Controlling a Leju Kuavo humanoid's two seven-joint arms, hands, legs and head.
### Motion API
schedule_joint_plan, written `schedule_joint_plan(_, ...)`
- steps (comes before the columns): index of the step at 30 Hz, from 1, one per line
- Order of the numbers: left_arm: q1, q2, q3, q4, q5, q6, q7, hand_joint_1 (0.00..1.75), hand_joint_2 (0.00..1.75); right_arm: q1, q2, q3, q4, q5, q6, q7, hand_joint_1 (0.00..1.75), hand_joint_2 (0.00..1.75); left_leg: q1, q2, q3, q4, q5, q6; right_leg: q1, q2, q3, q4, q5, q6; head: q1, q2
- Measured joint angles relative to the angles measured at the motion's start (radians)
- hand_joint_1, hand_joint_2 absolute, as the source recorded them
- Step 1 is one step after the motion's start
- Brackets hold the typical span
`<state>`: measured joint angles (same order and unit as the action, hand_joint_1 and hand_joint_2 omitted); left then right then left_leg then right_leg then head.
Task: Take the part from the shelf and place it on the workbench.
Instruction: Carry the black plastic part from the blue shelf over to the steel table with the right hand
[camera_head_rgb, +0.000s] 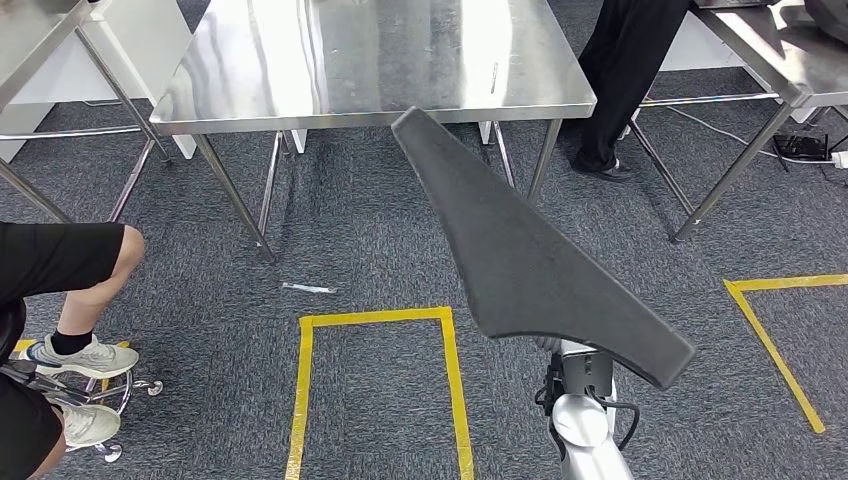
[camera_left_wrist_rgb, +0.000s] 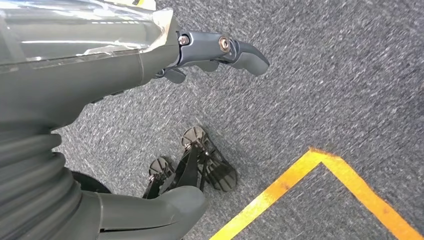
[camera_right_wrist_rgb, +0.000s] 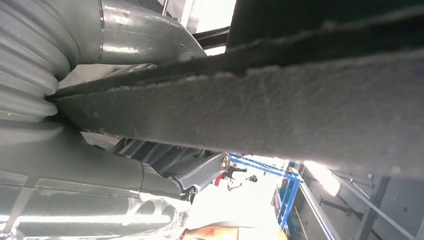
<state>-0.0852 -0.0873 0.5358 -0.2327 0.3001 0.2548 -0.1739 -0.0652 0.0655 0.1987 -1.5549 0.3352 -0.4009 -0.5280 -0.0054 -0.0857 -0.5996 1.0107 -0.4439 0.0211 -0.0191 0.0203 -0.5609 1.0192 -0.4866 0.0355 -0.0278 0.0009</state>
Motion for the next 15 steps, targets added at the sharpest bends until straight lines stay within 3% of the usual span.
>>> schedule_joint_plan(5, -0.001, 0.008, 0.003, 0.0, -0.006, -0.003, 0.006, 0.0, 1.75, 0.001, -0.001, 0.0, 0.0, -0.003, 0.0, 0.0, 1.73, 1.75, -0.001, 0.0, -0.001, 0.002, -0.001, 0.002, -0.003, 0.0, 0.001, -0.003, 0.001, 0.002, 0.0, 0.0)
schedule_joint_plan(9, -0.009, 0.021, 0.004, -0.001, -0.03, -0.02, 0.033, 0.0, 1.75, -0.001, -0.005, 0.0, 0.002, -0.025, 0.003, -0.01, 1.73, 1.75, 0.005, 0.004, 0.021, -0.036, 0.013, 0.025, -0.001, -0.001, 0.004, -0.011, 0.002, 0.012, 0.001, 0.0)
schedule_joint_plan(10, -0.012, 0.023, 0.004, -0.001, -0.033, -0.022, 0.038, 0.0, 1.75, -0.003, -0.008, 0.0, 0.004, -0.029, 0.003, -0.013, 1.73, 1.75, 0.01, 0.007, 0.031, -0.052, 0.02, 0.028, 0.002, -0.003, -0.009, 0.015, -0.011, 0.012, 0.003, 0.0)
schedule_joint_plan(13, -0.018, 0.032, 0.004, -0.001, -0.042, -0.03, 0.045, 0.0, 1.75, -0.008, -0.017, 0.001, 0.012, -0.037, 0.004, -0.018, 1.73, 1.75, 0.017, 0.016, 0.041, -0.067, 0.024, 0.03, -0.004, -0.007, -0.103, 0.191, -0.078, 0.012, 0.006, 0.0)
schedule_joint_plan(14, -0.019, 0.034, 0.004, -0.001, -0.046, -0.033, 0.047, 0.0, 1.75, -0.006, -0.02, 0.001, 0.016, -0.038, 0.004, -0.019, 1.73, 1.75, 0.019, 0.017, 0.041, -0.066, 0.022, 0.027, -0.01, -0.007, -0.127, 0.233, -0.088, 0.019, 0.005, 0.0)
schedule_joint_plan(15, -0.02, 0.036, 0.004, -0.001, -0.05, -0.036, 0.049, 0.0, 1.75, -0.004, -0.023, 0.0, 0.018, -0.039, 0.004, -0.019, 1.73, 1.75, 0.022, 0.018, 0.041, -0.063, 0.019, 0.022, -0.015, -0.008, -0.131, 0.234, -0.08, 0.03, 0.006, 0.0)
